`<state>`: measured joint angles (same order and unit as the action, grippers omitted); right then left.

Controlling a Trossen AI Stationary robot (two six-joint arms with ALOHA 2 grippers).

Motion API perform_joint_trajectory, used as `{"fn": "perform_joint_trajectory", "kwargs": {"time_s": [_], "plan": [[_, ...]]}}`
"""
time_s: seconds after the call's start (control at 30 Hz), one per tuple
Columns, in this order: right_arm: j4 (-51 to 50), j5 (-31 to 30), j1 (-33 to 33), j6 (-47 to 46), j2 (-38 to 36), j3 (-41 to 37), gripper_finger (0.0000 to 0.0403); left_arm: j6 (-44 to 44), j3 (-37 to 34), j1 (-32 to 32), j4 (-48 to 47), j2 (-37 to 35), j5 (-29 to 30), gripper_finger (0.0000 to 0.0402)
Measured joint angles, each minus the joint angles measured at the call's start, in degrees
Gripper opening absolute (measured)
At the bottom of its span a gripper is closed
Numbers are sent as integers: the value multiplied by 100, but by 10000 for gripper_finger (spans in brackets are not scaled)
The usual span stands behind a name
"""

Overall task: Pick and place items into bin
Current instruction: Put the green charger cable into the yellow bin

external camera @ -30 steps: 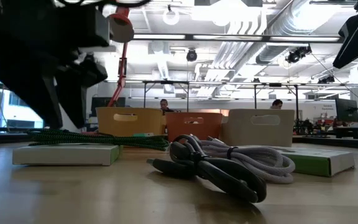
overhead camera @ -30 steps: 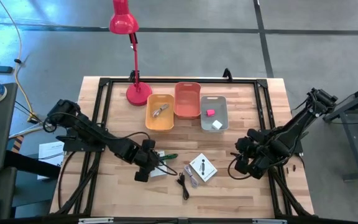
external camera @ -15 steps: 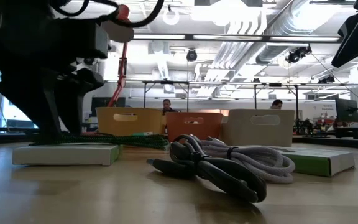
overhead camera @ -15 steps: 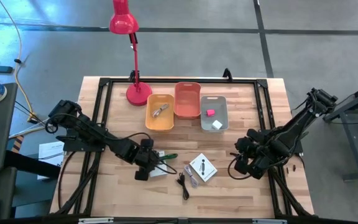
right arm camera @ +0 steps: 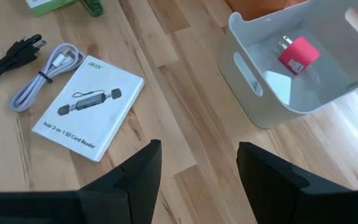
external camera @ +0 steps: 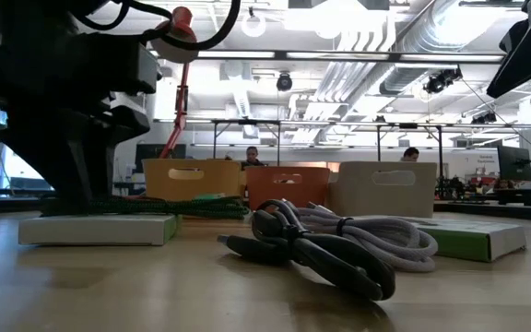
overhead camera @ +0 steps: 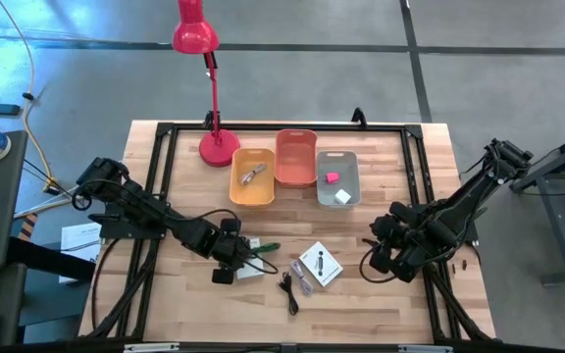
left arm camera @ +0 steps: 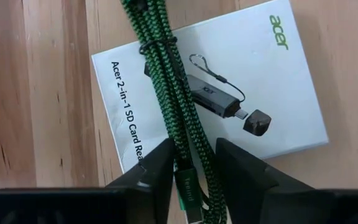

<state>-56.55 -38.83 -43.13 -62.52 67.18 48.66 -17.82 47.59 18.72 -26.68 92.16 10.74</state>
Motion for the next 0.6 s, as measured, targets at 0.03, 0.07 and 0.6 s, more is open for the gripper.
{"fn": "perform_joint_trajectory", "kwargs": {"time_s": [0.03,0.07,0.6], "plan": [[1,-13,0,0,0,0,199,-2,0,0,0,0,3,88],[1,-14,0,0,0,0,199,-3,0,0,1,-2,4,77],[19,22,-1,-41,0,0,199,56,275,0,-2,-2,153,18]]}}
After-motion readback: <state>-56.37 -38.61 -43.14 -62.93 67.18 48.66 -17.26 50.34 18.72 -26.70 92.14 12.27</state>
